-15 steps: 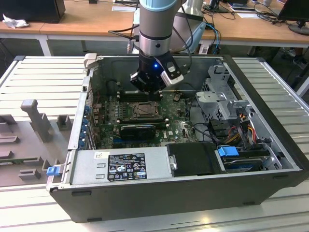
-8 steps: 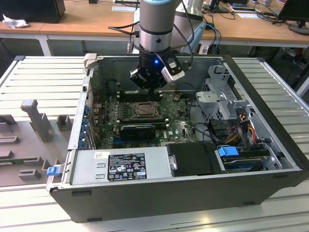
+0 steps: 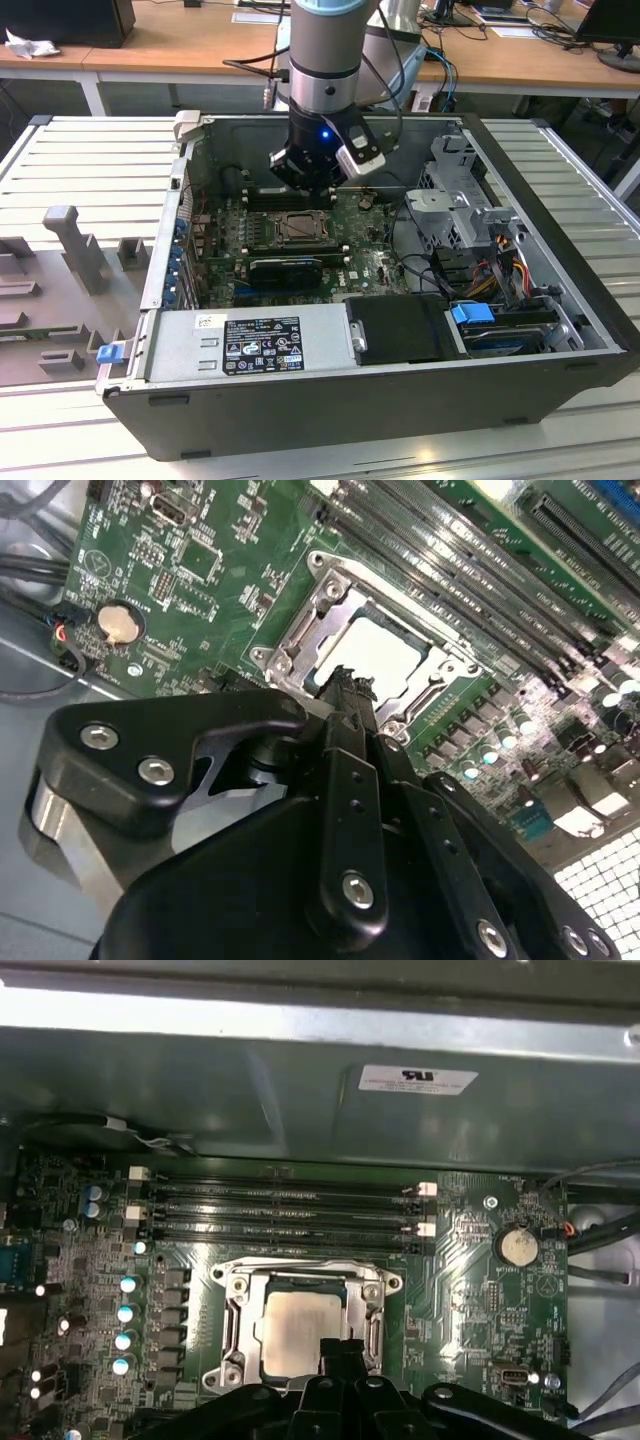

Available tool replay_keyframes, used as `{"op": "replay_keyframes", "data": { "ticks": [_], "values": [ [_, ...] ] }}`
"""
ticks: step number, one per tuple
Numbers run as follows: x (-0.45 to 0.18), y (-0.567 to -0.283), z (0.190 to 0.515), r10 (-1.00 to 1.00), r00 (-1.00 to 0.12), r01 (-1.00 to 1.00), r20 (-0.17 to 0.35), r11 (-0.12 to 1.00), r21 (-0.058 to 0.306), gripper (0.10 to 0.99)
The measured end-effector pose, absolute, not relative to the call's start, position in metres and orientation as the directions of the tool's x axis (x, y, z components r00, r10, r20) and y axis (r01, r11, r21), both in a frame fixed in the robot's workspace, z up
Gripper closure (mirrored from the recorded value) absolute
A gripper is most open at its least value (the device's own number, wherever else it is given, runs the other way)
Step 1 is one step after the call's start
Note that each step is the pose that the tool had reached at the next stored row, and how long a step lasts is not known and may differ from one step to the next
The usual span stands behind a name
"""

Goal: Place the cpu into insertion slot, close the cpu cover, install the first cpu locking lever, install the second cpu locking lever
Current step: 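Install the second cpu locking lever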

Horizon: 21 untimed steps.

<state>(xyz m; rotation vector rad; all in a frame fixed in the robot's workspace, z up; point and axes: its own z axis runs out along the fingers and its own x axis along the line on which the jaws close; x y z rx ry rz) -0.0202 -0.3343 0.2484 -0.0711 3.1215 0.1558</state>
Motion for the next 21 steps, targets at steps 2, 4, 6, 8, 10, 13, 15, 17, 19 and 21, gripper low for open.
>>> {"op": "replay_keyframes", "data": {
  "ticks": [2,4,6,8,10,13,15,17,19,21],
  "values": [
    [-0.02,-0.335,0.253,-0.045,-0.999,-0.046,-0.017,0.994,0.1,0.98],
    [-0.02,-0.34,0.254,-0.045,-0.999,-0.046,-0.017,0.994,0.1,0.98],
    [-0.02,-0.347,0.254,-0.044,-0.999,-0.046,-0.017,0.994,0.101,0.98],
    [-0.021,-0.354,0.253,-0.045,-0.999,-0.046,-0.017,0.994,0.101,0.98],
    [-0.021,-0.364,0.253,-0.045,-0.999,-0.046,-0.017,0.994,0.102,0.98],
    [-0.021,-0.372,0.253,-0.044,-0.999,-0.046,-0.014,0.993,0.109,0.98],
    [-0.021,-0.376,0.253,-0.044,-0.999,-0.045,-0.008,0.991,0.125,0.98],
    [-0.021,-0.377,0.253,-0.044,-0.999,-0.045,-0.009,0.991,0.125,0.98],
    [-0.021,-0.378,0.252,-0.044,-0.999,-0.045,-0.008,0.991,0.125,0.98],
    [-0.021,-0.381,0.252,-0.044,-0.999,-0.045,-0.008,0.991,0.126,0.98]
  ]
}}
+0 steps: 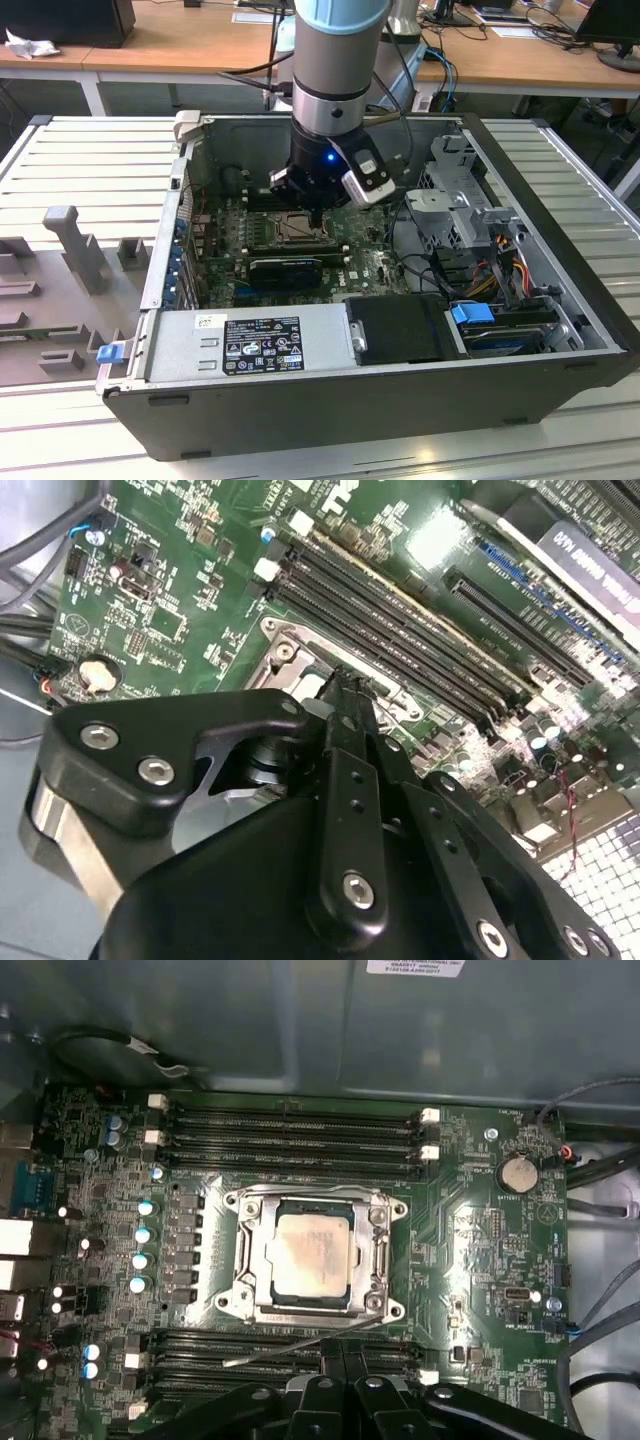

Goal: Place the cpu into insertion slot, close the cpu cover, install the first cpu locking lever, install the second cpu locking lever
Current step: 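Install the second cpu locking lever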

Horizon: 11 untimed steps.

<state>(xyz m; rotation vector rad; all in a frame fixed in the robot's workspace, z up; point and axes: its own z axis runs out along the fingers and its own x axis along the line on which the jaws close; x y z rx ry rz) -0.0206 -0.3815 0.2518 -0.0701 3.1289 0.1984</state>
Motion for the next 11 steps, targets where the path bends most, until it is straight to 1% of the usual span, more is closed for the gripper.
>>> {"op": "replay_keyframes", "data": {
  "ticks": [5,6,7,8,11],
  "values": [
    [-0.021,-0.391,0.25,-0.044,-0.999,-0.045,-0.006,0.99,0.135,0.98],
    [-0.021,-0.396,0.248,-0.044,-0.999,-0.044,-0.003,0.988,0.148,0.98],
    [-0.022,-0.396,0.248,-0.044,-0.999,-0.044,-0.004,0.982,0.185,0.98],
    [-0.026,-0.396,0.244,-0.045,-0.999,-0.045,-0.005,0.98,0.193,0.98],
    [-0.035,-0.394,0.236,-0.047,-0.999,-0.047,-0.005,0.98,0.193,0.98]
  ]
}}
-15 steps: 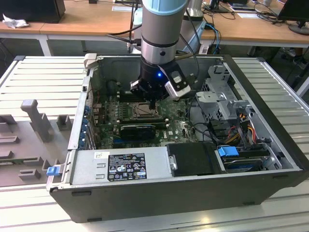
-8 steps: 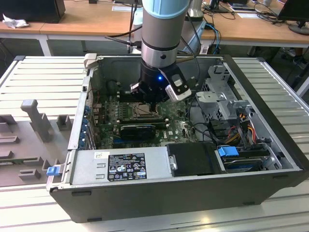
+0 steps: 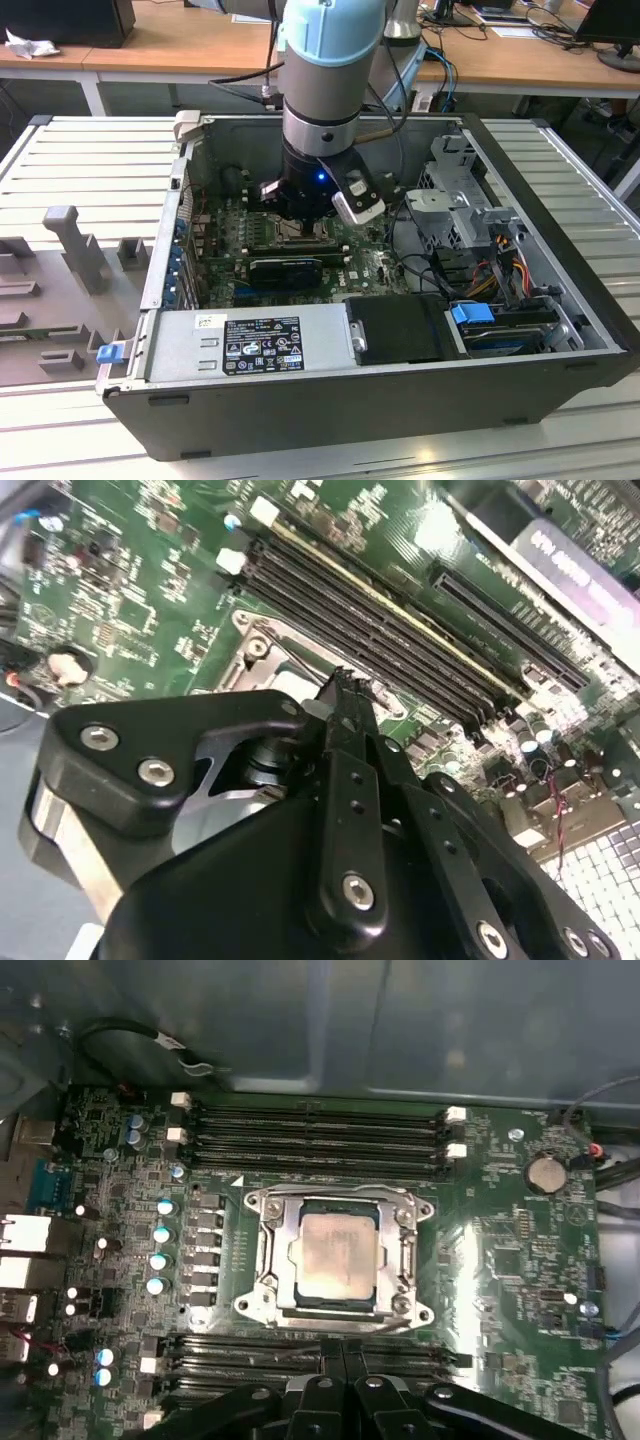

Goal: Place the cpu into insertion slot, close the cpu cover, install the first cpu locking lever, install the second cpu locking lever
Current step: 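Install the second cpu locking lever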

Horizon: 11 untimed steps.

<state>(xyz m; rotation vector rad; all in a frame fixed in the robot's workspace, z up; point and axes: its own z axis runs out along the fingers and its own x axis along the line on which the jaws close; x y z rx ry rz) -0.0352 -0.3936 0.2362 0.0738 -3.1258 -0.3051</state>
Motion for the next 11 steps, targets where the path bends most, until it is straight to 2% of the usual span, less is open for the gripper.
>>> {"op": "replay_keyframes", "data": {
  "ticks": [11],
  "values": [
    [-0.049,-0.394,0.224,-0.053,-0.999,-0.053,-0.004,0.978,0.202,0.98]
  ]
}}
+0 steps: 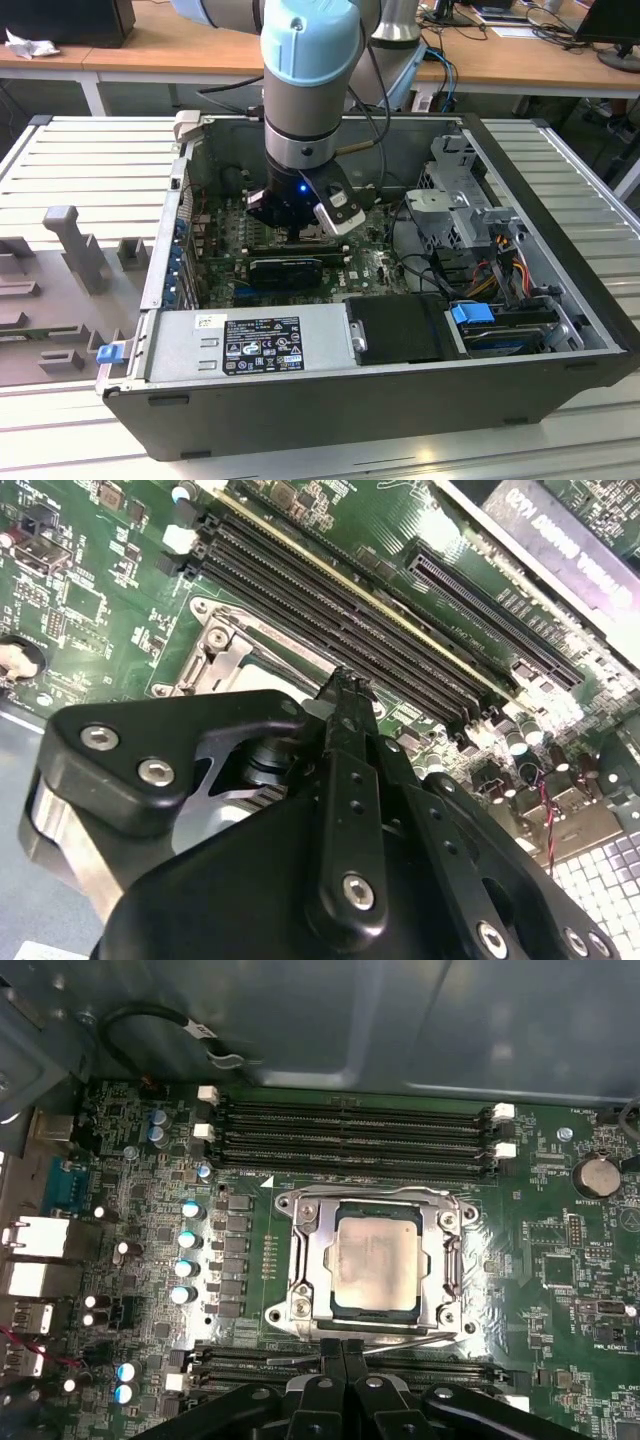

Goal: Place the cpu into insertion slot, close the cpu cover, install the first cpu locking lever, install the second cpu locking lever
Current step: 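Install the second cpu locking lever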

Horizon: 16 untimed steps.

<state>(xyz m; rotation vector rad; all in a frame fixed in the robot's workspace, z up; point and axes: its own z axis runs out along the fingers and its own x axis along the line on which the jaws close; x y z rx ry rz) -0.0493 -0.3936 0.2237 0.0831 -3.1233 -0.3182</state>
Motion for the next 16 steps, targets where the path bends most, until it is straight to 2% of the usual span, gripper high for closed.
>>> {"op": "replay_keyframes", "data": {
  "ticks": [16],
  "values": [
    [-0.07,-0.396,0.207,-0.056,-0.998,-0.056,-0.006,0.973,0.225,0.98]
  ]
}}
